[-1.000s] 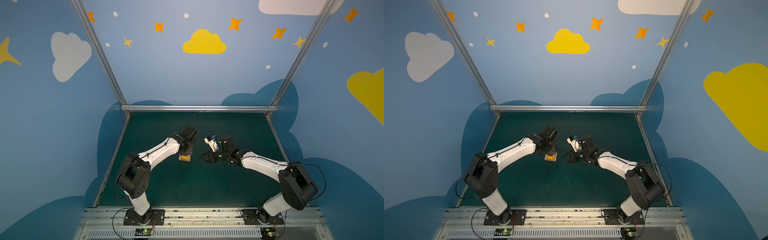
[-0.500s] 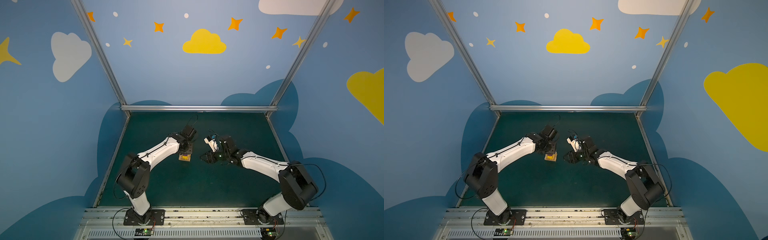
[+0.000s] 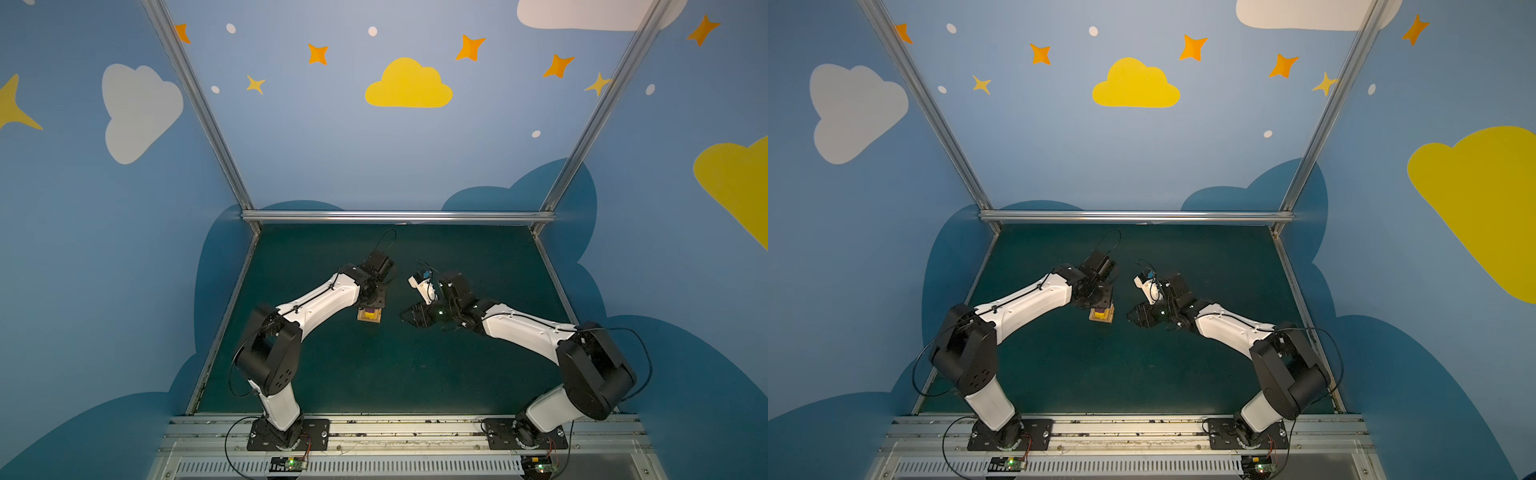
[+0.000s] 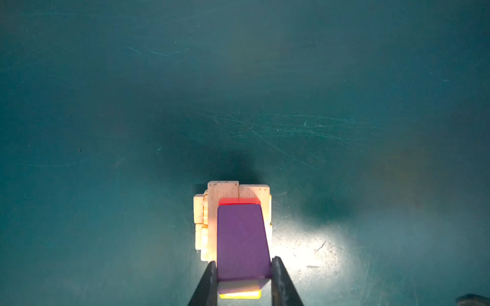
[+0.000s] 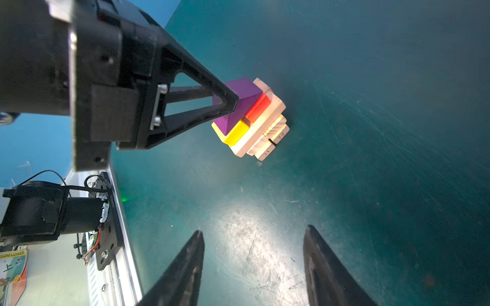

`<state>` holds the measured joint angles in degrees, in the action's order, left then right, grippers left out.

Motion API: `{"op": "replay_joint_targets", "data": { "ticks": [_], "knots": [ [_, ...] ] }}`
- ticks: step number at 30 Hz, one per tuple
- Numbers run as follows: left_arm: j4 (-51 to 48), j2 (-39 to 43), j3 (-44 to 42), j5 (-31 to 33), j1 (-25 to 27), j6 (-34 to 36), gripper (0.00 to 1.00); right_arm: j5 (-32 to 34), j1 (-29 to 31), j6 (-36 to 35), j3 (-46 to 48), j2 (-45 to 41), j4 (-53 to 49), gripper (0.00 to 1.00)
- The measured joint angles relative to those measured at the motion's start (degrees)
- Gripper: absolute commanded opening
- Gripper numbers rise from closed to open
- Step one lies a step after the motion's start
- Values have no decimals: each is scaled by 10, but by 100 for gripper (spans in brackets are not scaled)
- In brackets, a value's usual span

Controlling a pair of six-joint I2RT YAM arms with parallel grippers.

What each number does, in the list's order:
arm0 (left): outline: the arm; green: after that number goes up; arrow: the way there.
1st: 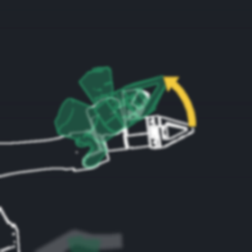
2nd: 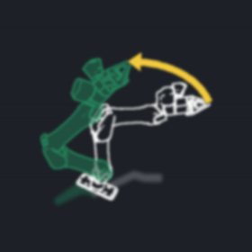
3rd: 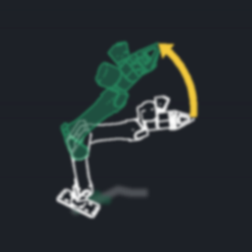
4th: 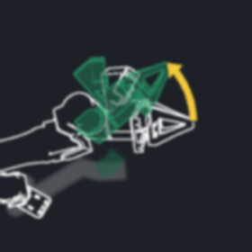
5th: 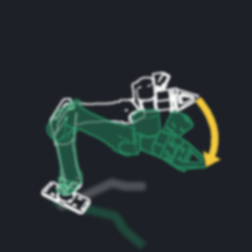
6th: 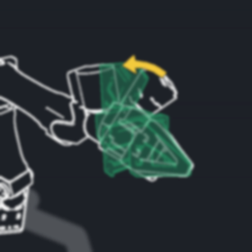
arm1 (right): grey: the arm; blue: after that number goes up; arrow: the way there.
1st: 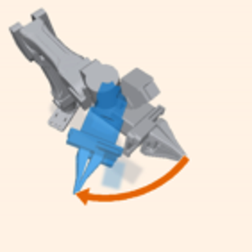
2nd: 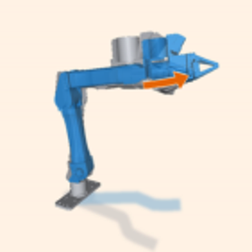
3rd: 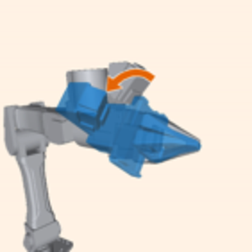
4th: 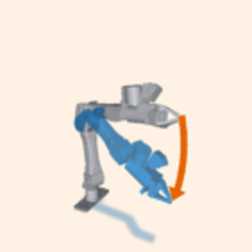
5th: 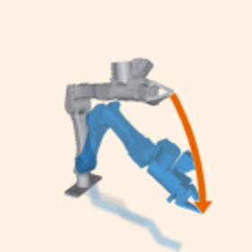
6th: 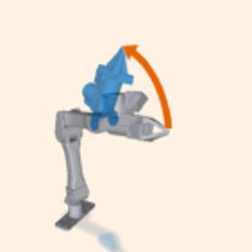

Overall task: Build the wood block tower
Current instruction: 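Lower the purple cube onto the red and yellow cubes with the left gripper, then open the left gripper to release the purple cube on the stack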

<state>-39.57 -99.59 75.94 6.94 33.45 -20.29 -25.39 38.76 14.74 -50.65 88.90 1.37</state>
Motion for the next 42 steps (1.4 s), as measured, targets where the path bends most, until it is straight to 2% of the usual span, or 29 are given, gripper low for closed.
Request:
{"op": "replay_joint_targets", "data": {
  "ticks": [5,20,34,42],
  "knots": [
    [-4,-2,3,0,0,1,32,0,0,0,0,0,1,56],
    [-6,-5,3,-4,-1,2,36,0,0,0,0,0,1,56],
    [-10,-5,16,-4,-1,2,50,0,0,0,0,0,1,56],
    [-10,2,22,0,-1,0,48,0,0,1,0,0,1,56]
  ]
}}
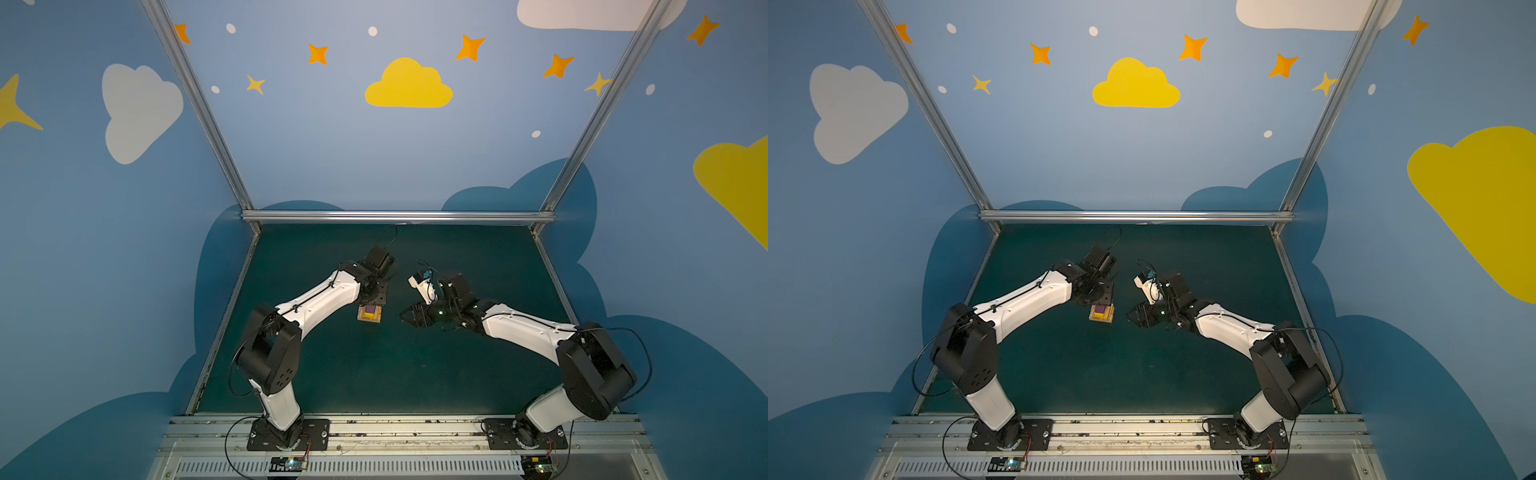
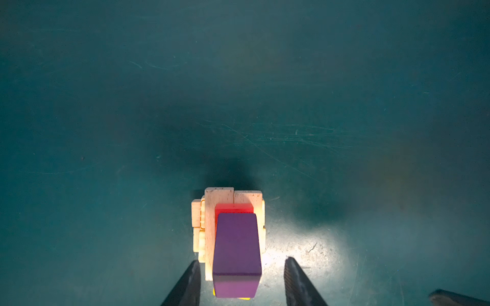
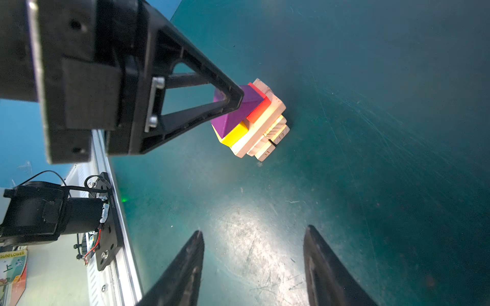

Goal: Build the wood block tower

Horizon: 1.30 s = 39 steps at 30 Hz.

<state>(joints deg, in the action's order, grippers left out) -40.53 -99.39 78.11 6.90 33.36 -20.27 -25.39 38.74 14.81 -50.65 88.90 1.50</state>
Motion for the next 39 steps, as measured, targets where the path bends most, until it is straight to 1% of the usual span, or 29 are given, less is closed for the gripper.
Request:
{"op": "replay_joint_targets", "data": {
  "ticks": [8,13,18,21,23,24,26,31,33,35,36,38,39],
  "knots": [
    [25,80,-52,16,0,-7,43,0,1,4,0,0,0,56],
    [40,99,-74,16,-1,-12,37,2,11,3,-6,0,-14,55],
    [56,116,-106,19,-1,-14,30,3,34,-3,-48,17,-46,53],
    [60,149,-136,26,-3,-14,27,6,50,-6,-78,36,-64,52],
    [61,175,-152,30,-8,-15,27,10,65,-7,-94,45,-75,53],
    [61,188,-159,31,-11,-15,28,12,71,-7,-99,48,-80,52],
    [63,219,-171,38,-18,-14,33,19,83,-7,-112,52,-91,52],
    [96,285,-198,58,-40,-10,38,32,90,0,-141,53,-95,53],
    [125,307,-210,71,-53,-7,41,42,84,2,-152,52,-95,53],
    [165,325,-225,84,-75,-3,49,63,73,6,-163,49,-96,54],
    [185,331,-231,91,-86,-3,50,73,68,6,-165,46,-97,54],
    [239,342,-252,108,-114,-3,53,109,47,7,-167,26,-104,56],
    [263,346,-262,116,-127,-3,56,129,36,7,-166,13,-107,56]
  ]
}}
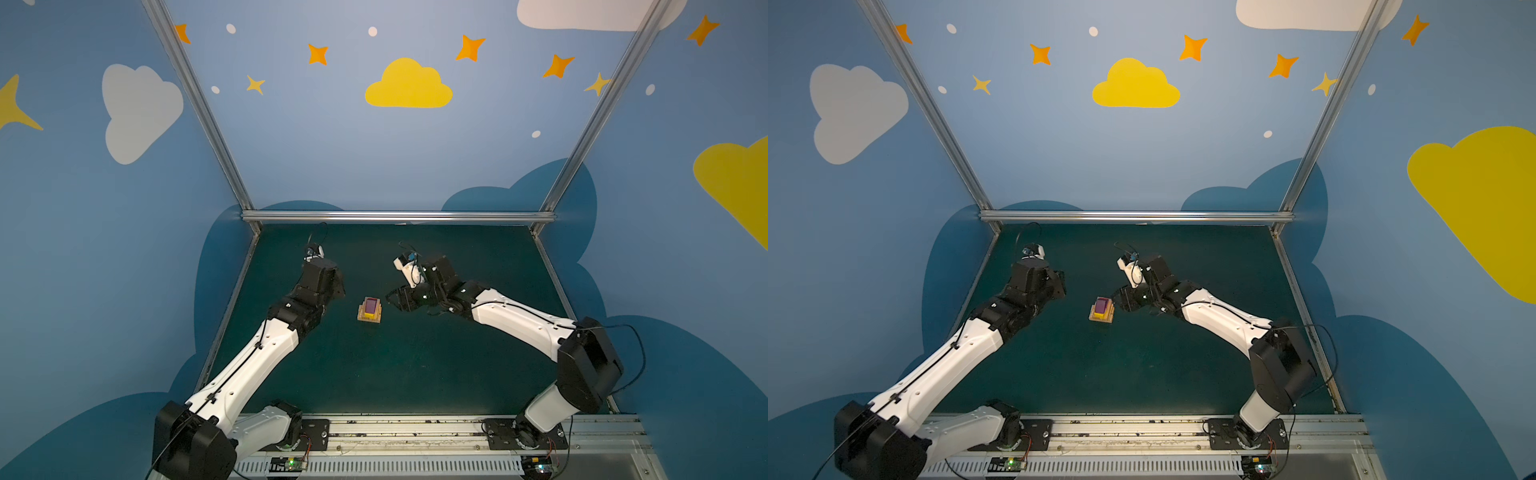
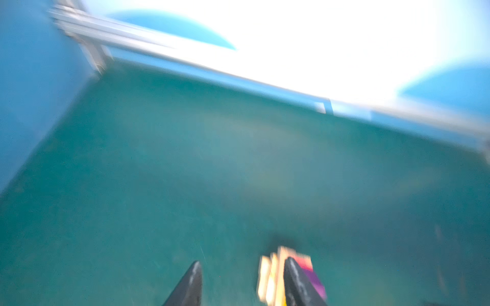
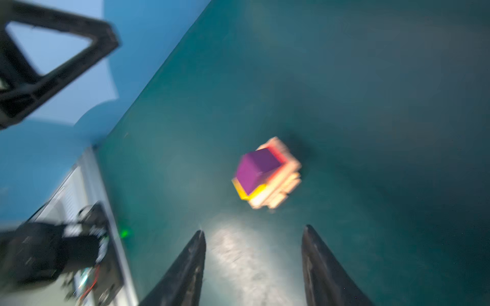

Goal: Build the wood block tower

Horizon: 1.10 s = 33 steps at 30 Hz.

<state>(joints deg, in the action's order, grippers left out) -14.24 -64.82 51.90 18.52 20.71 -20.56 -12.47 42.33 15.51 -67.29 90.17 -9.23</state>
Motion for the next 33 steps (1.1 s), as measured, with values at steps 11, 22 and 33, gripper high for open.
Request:
{"op": "replay_joint_targets", "data": {
  "ticks": [11,22,33],
  "knots": [
    [202,15,-159,75,-148,44,79,287,-200,-57,213,-248,96,78],
    [354,24,-326,-23,-212,124,85,286,-332,-126,445,-195,314,79],
    [530,-180,-297,-179,-252,144,94,122,-375,-196,467,-78,523,82]
  ]
}}
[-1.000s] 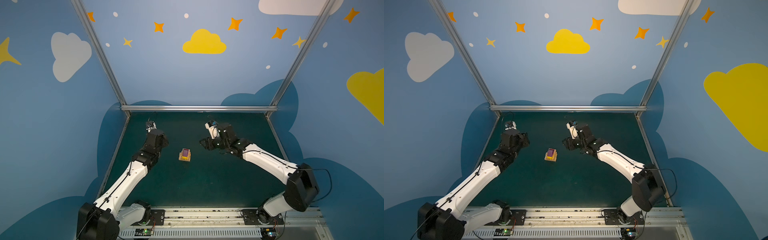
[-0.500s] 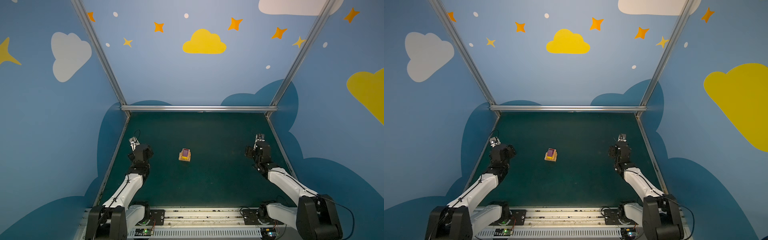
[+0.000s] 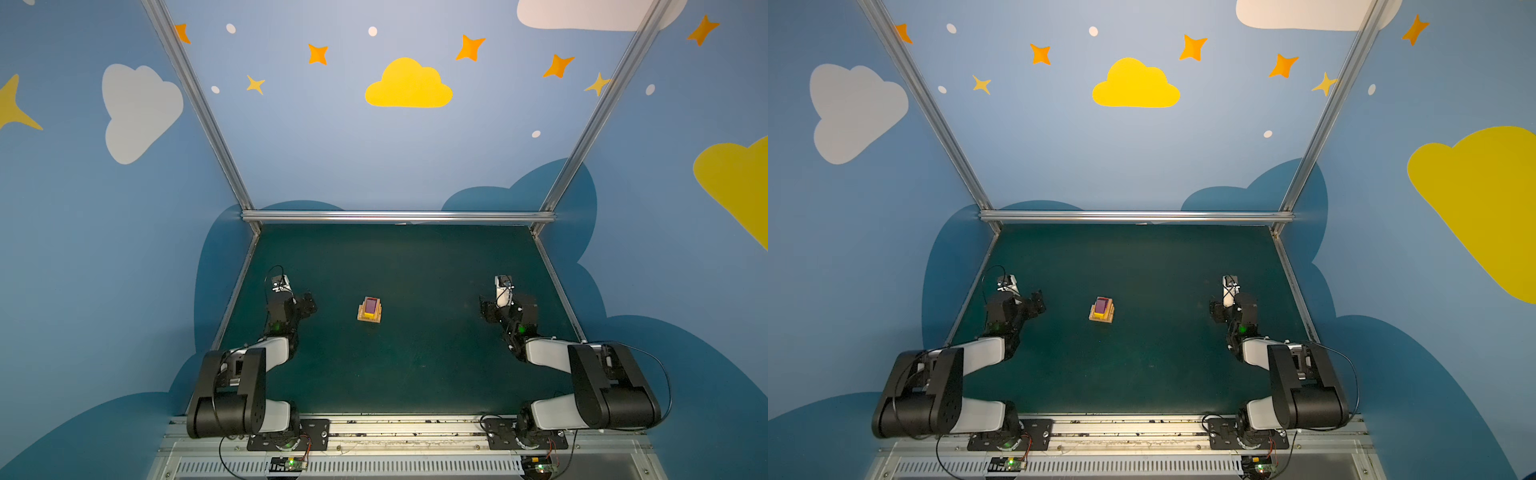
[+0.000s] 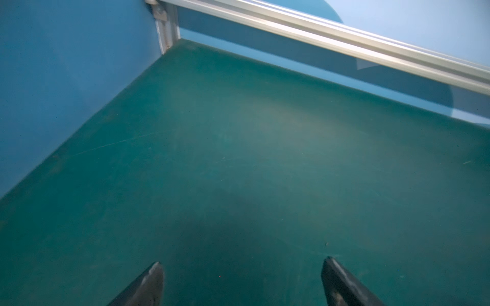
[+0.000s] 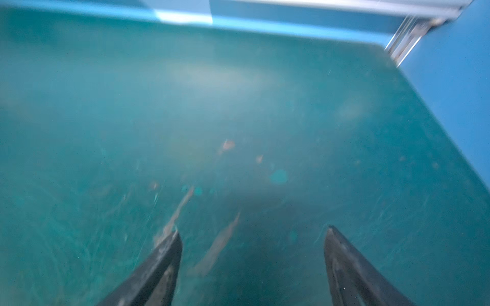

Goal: Build the wood block tower

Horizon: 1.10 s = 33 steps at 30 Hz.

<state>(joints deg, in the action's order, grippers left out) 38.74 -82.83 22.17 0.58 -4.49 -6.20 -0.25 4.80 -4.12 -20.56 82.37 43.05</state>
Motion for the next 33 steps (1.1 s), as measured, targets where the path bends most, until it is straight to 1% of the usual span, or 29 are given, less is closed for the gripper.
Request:
{"op": "replay_joint_targets", "data": {
  "ticks": [2,3,4,6,17,33],
  "knots": [
    [25,-25,0,-16,0,2,99,-9,-11,3,1,31,50,83],
    [32,-39,0,-24,0,2,100,-7,-15,10,-4,44,46,87],
    [31,-45,1,-29,0,3,100,-7,-21,15,-8,50,34,88],
    [33,-48,1,-34,0,4,100,-7,-26,24,-8,55,45,88],
    [40,-48,1,-30,11,14,100,-7,-30,37,-12,53,45,88],
    [40,-48,7,-24,14,15,100,-7,-30,39,-12,53,45,88]
  ]
}}
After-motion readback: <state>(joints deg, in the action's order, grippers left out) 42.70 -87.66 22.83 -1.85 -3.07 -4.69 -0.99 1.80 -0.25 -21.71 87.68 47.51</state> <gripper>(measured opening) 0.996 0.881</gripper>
